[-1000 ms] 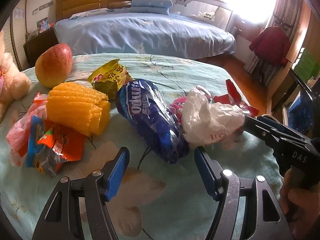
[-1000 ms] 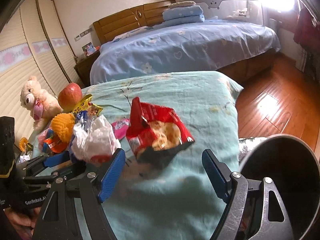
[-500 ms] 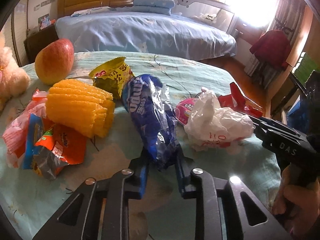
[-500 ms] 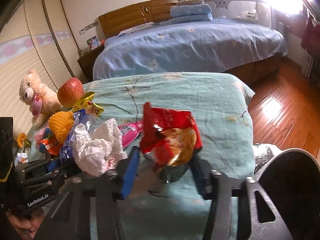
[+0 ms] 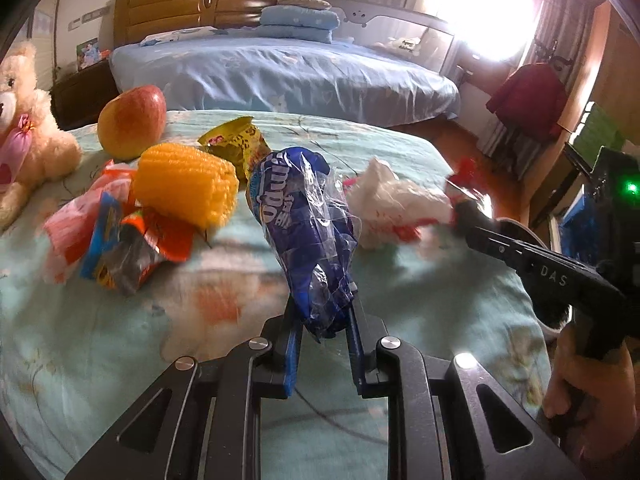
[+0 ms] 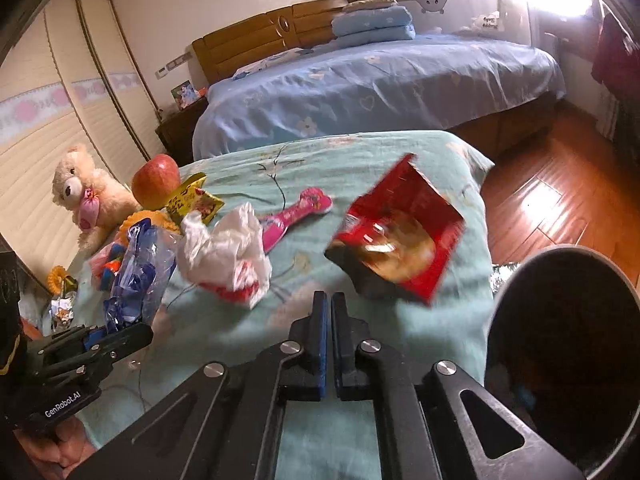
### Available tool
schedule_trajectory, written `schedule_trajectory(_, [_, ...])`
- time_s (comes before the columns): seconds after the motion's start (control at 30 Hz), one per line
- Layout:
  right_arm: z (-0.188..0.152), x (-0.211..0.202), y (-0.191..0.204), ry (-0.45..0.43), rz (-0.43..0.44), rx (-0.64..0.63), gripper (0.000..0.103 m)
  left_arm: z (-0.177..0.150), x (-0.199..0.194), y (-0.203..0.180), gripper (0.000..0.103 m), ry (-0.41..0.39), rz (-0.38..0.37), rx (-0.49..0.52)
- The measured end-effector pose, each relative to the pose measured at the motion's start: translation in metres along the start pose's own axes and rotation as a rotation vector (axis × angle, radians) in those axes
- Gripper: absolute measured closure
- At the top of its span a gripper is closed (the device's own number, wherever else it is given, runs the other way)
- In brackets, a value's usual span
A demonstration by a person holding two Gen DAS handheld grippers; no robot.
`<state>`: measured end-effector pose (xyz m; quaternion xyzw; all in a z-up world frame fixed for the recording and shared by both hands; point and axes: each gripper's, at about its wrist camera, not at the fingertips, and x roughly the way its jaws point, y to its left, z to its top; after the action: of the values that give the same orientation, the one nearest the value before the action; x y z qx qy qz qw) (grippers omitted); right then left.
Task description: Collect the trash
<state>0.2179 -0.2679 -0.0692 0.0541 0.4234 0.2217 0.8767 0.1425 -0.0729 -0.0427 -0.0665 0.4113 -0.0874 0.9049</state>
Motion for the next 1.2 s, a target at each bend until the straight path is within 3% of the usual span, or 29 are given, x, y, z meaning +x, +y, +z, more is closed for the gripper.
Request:
schedule_trajectory(0.1, [-0.005, -0.011, -0.003, -0.02, 0.002, 0.017, 0.101, -0.004, -0.007, -0.001, 0.084, 0.001, -0.01, 0.008])
schedule_trajectory(0.23, [-0.003, -0.021, -0.011, -0.05, -0.009, 0.048, 0.092, -0.012, -0.019, -0.003, 0.084, -0.003, -0.027, 0.011])
schedule_trajectory(0.33, [0.001, -0.027, -0.016, -0.078, -0.036, 0.059, 0.062, -0.016, -0.024, -0.006, 0.084, -0.004, -0.036, 0.022])
schedule_trajectory(0.4, [0.004, -0.029, -0.018, -0.101, -0.047, 0.065, 0.033, -0.018, -0.027, -0.007, 0.084, -0.004, -0.042, 0.023])
schedule_trajectory(0.47, [0.009, -0.025, -0.019, -0.112, -0.076, 0.063, 0.024, -0.02, -0.027, -0.007, 0.084, 0.001, -0.047, 0.023])
schedule_trajectory(0.73, [0.033, 0.017, -0.039, -0.038, -0.027, 0.15, 0.025, -0.022, -0.023, -0.004, 0.084, 0.016, -0.051, 0.013])
schedule_trajectory(0.77, [0.033, 0.019, -0.039, -0.032, -0.024, 0.15, 0.029, -0.022, -0.022, -0.004, 0.084, 0.018, -0.053, 0.013])
schedule_trajectory(0.87, [0.032, 0.03, -0.037, 0.002, -0.03, 0.138, 0.065, -0.023, -0.023, -0.007, 0.084, 0.016, -0.059, 0.018])
schedule_trajectory(0.9, [0.03, 0.031, -0.037, 0.006, -0.031, 0.139, 0.07, -0.022, -0.023, -0.008, 0.084, 0.014, -0.061, 0.021])
schedule_trajectory(1.0, [0.023, 0.026, -0.036, 0.0, -0.036, 0.132, 0.08, -0.023, -0.025, -0.013, 0.084, 0.008, -0.072, 0.036])
schedule_trajectory(1.2, [0.012, 0.003, -0.036, -0.028, -0.024, 0.125, 0.084, -0.025, -0.031, -0.026, 0.084, 0.001, -0.103, 0.067])
